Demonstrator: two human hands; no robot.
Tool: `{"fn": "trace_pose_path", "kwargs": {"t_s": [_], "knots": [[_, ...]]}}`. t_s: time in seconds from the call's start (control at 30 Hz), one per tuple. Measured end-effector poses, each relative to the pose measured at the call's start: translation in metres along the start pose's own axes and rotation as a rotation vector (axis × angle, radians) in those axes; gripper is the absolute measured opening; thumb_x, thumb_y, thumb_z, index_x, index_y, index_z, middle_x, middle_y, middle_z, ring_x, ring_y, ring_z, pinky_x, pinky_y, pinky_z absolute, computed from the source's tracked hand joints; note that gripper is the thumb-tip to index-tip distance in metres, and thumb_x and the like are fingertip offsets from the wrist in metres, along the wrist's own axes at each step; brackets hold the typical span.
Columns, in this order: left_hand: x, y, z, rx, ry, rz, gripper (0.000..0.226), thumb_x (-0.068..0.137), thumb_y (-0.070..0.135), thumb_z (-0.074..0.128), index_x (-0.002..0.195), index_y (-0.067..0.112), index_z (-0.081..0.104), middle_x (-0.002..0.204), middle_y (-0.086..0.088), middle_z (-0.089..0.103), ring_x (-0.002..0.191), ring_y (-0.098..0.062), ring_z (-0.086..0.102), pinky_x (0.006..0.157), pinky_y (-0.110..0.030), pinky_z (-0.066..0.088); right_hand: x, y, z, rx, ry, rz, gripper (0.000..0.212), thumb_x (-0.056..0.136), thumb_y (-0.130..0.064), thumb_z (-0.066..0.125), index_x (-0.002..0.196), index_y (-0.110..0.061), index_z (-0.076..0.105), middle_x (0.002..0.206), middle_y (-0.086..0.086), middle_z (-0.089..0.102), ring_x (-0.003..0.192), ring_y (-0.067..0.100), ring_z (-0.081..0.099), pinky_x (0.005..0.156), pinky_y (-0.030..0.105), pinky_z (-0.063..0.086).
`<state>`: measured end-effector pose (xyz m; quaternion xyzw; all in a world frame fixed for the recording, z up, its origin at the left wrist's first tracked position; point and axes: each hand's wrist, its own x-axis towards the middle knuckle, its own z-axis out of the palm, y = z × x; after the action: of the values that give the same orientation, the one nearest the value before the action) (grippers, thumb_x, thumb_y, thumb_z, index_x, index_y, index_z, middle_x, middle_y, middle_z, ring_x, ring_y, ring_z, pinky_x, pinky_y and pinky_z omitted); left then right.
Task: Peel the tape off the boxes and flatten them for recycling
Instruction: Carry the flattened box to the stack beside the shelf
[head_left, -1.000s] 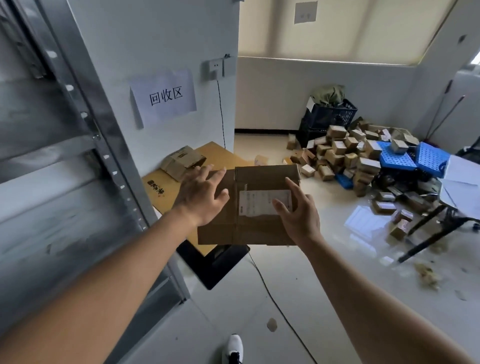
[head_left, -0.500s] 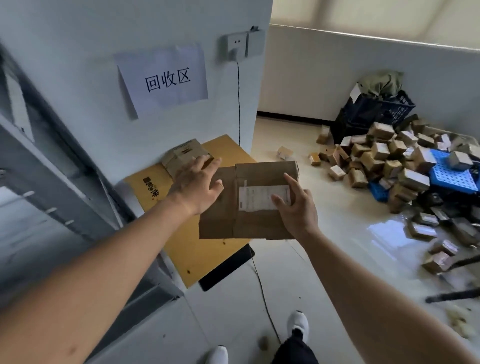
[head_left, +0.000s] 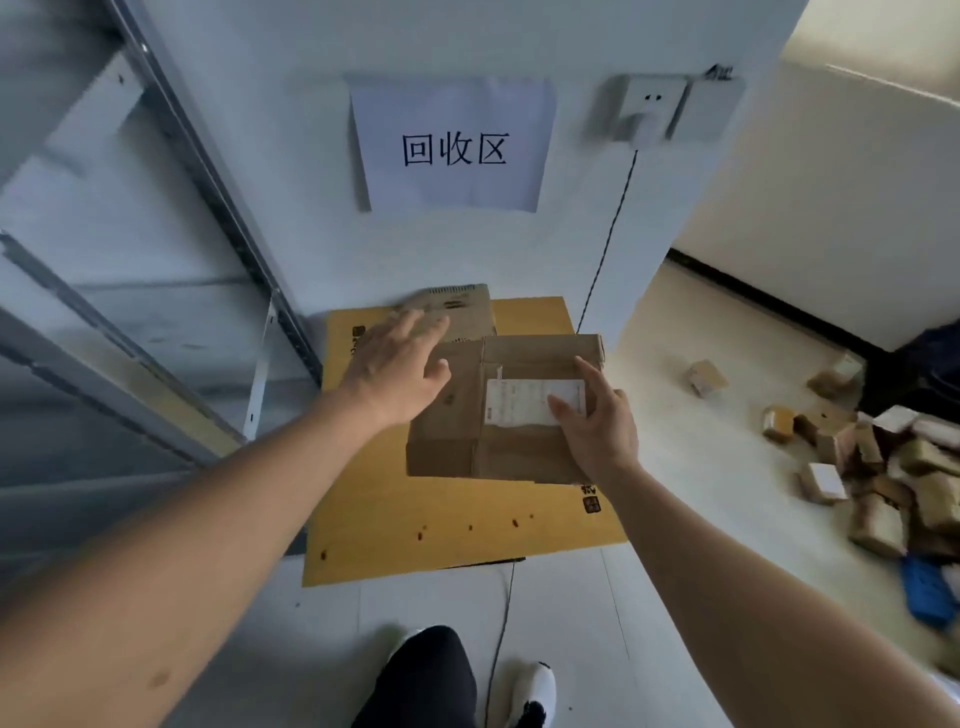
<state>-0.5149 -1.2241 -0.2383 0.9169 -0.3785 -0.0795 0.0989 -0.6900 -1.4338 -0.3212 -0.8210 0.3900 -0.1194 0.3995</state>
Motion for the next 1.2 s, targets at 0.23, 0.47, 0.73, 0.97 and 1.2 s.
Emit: {"fn": "trace_pose_path", "kwargs": {"t_s": [0.23,0.47,0.73,0.97,1.2], "knots": [[0.080,-0.030,0.015,0.026,-0.028,-0.037,0.062,0.103,0.046,0.047,0.160,0.026,0.033,0.162,-0.007,0.033,0.147,-0.031,0.035,0.122,-0.050,0.031,0.098,-0.017,0.038,-0.042,-0.113,-0.012,0.063,0.091,-0.061,0.065,0.147,-0.057,0.035,0.120,-0.005,0.051,0.106,0.018,0.057,0.073,0.030,0.046],[0.182,-0.093,0.050,-0.004,-0.098,-0.080,0.060,0.101,0.044,0.049,0.157,0.025,0.036,0.154,-0.008,0.041,0.140,-0.030,0.042,0.115,-0.049,0.036,0.209,-0.047,0.101,-0.116,-0.171,-0.016,0.058,0.097,-0.052,0.062,0.150,-0.052,0.037,0.122,0.000,0.051,0.099,0.017,0.055,0.071,0.030,0.044],[0.239,-0.129,0.128,-0.055,-0.345,-0.081,0.065,0.104,0.040,0.052,0.162,0.028,0.024,0.166,-0.009,0.022,0.155,-0.031,0.019,0.125,-0.052,0.024,0.277,-0.029,0.164,-0.229,-0.246,0.059,0.056,0.098,-0.050,0.061,0.148,-0.055,0.036,0.117,0.001,0.047,0.089,0.018,0.053,0.066,0.032,0.044],[0.259,-0.138,0.170,-0.094,-0.433,-0.099,0.072,0.102,0.042,0.053,0.164,0.031,0.017,0.166,-0.005,0.016,0.154,-0.032,0.017,0.123,-0.054,0.026,0.299,-0.009,0.191,-0.238,-0.279,0.131,0.054,0.098,-0.051,0.062,0.144,-0.056,0.035,0.115,0.001,0.043,0.089,0.016,0.051,0.060,0.028,0.041],[0.267,-0.158,0.188,-0.024,-0.419,-0.051,0.072,0.098,0.045,0.061,0.160,0.040,0.025,0.159,0.001,0.020,0.135,-0.030,0.043,0.099,-0.044,0.055,0.303,-0.005,0.207,-0.309,-0.285,0.130,0.057,0.099,-0.045,0.062,0.143,-0.054,0.028,0.117,0.004,0.038,0.097,0.023,0.051,0.078,0.041,0.049]]}}
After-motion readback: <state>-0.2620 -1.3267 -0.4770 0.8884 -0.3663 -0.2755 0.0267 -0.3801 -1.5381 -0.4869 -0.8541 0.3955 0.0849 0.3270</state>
